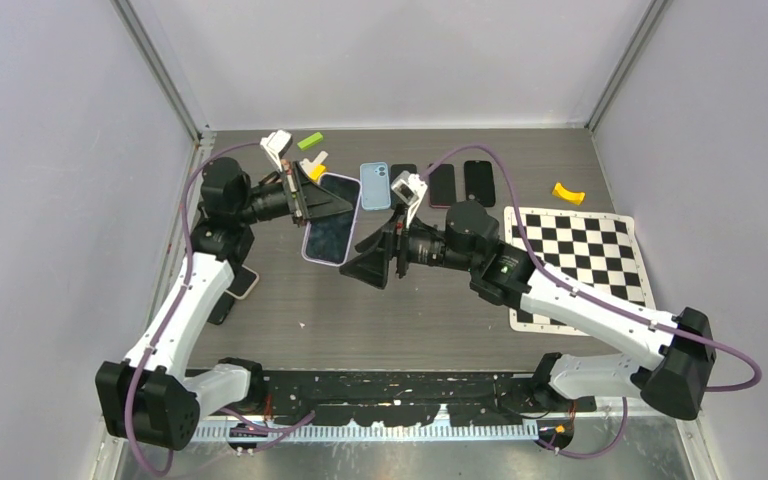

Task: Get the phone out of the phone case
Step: Remove the phone case from the phone.

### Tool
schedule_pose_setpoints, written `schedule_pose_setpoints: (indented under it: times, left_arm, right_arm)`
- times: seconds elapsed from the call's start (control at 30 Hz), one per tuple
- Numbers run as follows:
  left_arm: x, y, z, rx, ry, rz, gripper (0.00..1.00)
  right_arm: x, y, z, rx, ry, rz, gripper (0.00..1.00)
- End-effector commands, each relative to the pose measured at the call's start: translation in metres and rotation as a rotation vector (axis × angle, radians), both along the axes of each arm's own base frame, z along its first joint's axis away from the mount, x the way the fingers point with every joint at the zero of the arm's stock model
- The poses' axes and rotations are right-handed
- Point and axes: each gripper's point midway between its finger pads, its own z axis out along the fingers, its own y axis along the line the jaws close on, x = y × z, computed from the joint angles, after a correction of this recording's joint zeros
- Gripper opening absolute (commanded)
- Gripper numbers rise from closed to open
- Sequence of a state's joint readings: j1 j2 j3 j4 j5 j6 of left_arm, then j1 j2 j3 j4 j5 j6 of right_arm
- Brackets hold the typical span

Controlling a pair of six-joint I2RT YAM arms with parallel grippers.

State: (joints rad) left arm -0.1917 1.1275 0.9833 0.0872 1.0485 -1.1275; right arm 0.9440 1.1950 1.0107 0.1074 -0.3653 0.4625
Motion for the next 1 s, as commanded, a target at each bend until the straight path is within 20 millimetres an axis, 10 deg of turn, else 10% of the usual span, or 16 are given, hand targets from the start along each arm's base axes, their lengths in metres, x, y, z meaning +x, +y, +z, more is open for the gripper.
schedule_pose_setpoints:
  times: [0.0,0.5,0.97]
  left_arm:
    - [-0.015,0.002,0.036,-0.012,-0.155,-0.023,0.00]
    - [-0.011,0.001,0.032,-0.025,-0.139,-0.021,0.00]
    - [0.027,-0.007,-0.005,-0.131,0.162,0.009,0.00]
  right_arm:
    - [-0.006,0.007,0.040,0.170,0.095,0.047,0.81]
    - [-0.014,0.028,0.030,0.152,0.092,0.217,0.22]
    - [-0.035,0.042,0.029,0.080,-0.194,0.307,0.02]
